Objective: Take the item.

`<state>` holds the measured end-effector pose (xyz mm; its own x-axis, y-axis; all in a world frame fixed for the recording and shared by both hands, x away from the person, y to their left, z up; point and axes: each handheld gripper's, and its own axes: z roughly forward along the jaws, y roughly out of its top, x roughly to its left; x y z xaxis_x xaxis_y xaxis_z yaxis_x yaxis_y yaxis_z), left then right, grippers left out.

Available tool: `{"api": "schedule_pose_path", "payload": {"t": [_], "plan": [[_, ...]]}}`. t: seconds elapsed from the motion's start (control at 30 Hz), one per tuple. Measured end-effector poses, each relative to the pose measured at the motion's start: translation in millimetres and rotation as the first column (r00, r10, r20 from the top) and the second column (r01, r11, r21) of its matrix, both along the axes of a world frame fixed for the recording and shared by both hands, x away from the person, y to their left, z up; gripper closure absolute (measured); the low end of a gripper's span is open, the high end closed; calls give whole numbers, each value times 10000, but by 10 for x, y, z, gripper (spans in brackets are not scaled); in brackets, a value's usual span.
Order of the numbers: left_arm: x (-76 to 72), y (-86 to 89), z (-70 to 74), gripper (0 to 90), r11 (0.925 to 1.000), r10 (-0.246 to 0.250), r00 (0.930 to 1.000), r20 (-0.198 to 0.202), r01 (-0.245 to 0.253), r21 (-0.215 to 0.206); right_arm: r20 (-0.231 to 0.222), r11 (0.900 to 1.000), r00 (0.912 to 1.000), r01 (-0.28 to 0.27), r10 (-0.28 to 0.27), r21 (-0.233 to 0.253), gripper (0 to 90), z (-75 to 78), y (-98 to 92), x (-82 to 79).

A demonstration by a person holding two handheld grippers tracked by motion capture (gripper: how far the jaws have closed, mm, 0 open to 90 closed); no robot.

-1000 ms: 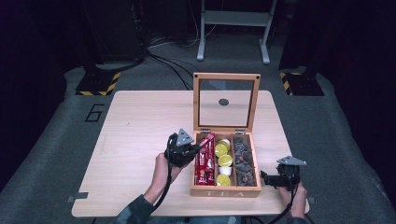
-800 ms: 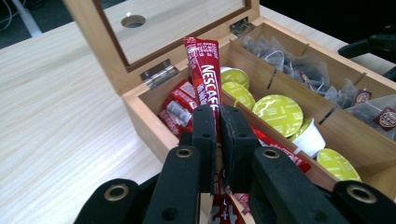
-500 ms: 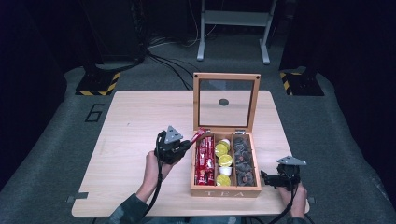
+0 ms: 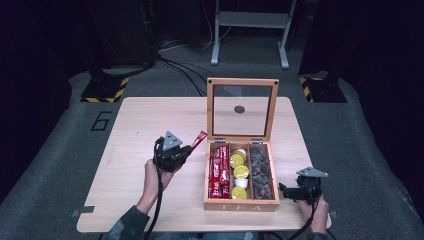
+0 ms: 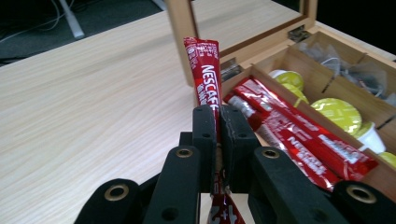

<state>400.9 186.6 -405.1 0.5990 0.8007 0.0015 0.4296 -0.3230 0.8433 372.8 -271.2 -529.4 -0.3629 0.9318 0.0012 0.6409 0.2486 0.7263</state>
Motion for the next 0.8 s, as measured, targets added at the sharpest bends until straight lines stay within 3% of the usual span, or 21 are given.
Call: {"api": "schedule_pose_path", "payload": {"t": [0.27, 0.8], "plan": [[68, 227, -25, 847, 9986, 520, 9986, 31, -520, -76, 1, 10000, 10000, 14, -14, 5, 33, 0, 1, 0], [153, 509, -97, 847, 9917, 1288, 9916, 73, -1287, -63, 1, 10000, 10000, 21, -21, 4, 33, 0, 1, 1]]}}
